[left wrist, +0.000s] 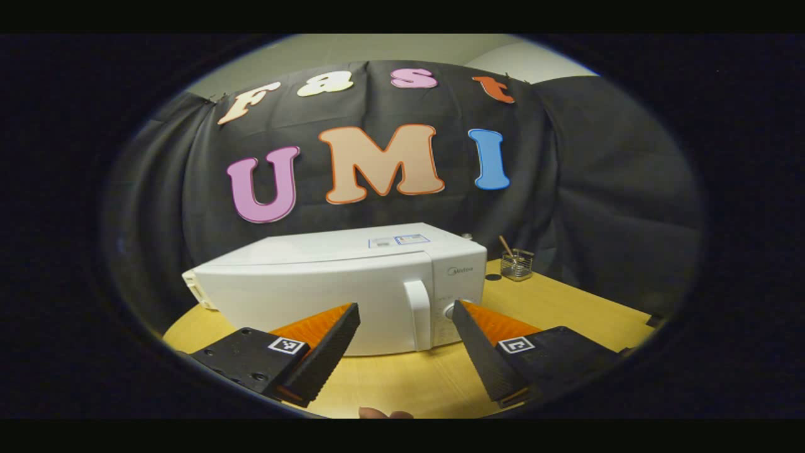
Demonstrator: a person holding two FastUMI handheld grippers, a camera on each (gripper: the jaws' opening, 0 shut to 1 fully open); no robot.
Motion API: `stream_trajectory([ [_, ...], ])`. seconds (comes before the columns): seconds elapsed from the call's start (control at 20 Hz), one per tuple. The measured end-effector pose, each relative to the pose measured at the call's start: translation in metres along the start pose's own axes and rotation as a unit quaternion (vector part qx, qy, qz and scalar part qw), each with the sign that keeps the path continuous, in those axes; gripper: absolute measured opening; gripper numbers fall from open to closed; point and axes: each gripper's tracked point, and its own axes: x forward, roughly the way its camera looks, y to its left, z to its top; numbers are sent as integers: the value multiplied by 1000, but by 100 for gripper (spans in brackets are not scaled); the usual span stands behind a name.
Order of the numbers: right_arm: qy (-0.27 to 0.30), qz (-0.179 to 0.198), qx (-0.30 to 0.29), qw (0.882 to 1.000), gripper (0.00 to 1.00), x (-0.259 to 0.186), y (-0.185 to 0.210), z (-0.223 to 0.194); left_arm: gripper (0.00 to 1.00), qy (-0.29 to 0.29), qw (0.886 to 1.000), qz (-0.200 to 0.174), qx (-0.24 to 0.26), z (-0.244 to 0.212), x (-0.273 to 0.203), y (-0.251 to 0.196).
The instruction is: Open the microwave oven with the left hand, put the food in, and close the microwave oven.
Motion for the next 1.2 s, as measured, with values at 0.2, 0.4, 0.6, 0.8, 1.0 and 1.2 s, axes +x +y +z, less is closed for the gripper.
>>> stream_trajectory([
  [0.2, 8, -6, -3, 1000, 99, -11, -5, -3, 95, 50, 999, 4, 7, -42, 33, -8],
  [0.4, 30, -6, -9, 999, 96, -18, -6, -22, 95, 60, 998, 10, 11, -51, 52, -10],
  [0.6, 42, -9, -16, 999, 96, -17, -11, -32, 94, 74, 997, 18, 15, -61, 62, -12],
  [0.8, 60, -12, -7, 998, 97, -16, -14, -46, 79, 71, 997, 28, 4, -58, 67, -10],
  [1.0, 67, -11, -8, 998, 97, -15, -14, -52, 67, 60, 997, 36, 11, -47, 72, -1],
  [1.2, 76, -9, -5, 997, 100, -15, -16, -57, 22, 73, 997, 16, -12, -52, 72, -6],
])
